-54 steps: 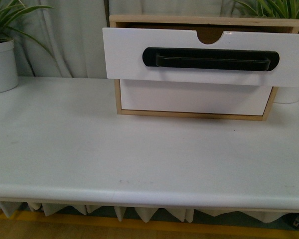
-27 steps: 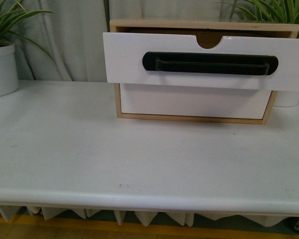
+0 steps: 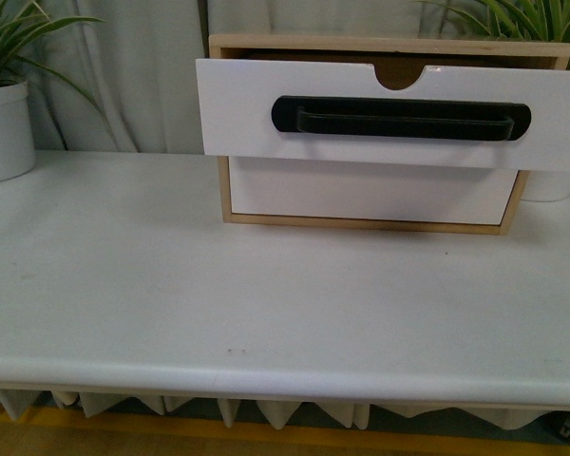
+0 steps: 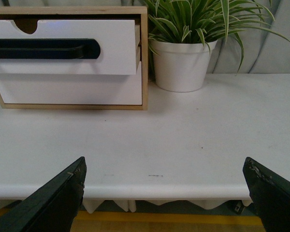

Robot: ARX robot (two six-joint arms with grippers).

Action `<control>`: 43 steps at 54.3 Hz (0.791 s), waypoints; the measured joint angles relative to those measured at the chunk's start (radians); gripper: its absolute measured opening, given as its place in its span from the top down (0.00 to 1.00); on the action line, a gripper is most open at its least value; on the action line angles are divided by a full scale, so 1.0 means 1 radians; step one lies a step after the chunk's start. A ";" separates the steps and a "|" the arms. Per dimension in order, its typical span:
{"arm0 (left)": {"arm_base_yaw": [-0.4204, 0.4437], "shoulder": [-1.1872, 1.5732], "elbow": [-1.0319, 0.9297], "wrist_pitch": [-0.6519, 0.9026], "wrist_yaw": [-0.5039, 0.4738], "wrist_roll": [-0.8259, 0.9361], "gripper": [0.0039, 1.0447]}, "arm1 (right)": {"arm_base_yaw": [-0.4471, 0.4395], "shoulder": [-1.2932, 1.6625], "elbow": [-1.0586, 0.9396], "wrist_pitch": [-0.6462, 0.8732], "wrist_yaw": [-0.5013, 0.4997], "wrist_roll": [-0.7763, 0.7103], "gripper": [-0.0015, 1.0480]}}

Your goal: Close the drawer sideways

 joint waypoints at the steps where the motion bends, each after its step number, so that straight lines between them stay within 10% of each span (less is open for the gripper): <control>1: 0.000 0.000 0.000 0.000 0.000 0.000 0.06 | 0.000 0.000 0.000 0.000 0.000 0.000 0.09; 29: -0.014 0.008 0.003 -0.014 -0.036 0.030 0.06 | 0.012 0.085 0.065 -0.164 0.063 0.069 0.09; 34: -0.107 0.079 0.043 -0.117 -0.300 0.278 0.06 | -0.023 0.189 0.109 -0.219 0.008 0.087 0.09; 43: -0.179 0.127 0.043 0.035 -0.322 0.647 0.06 | -0.098 0.306 0.198 -0.147 -0.055 -0.036 0.09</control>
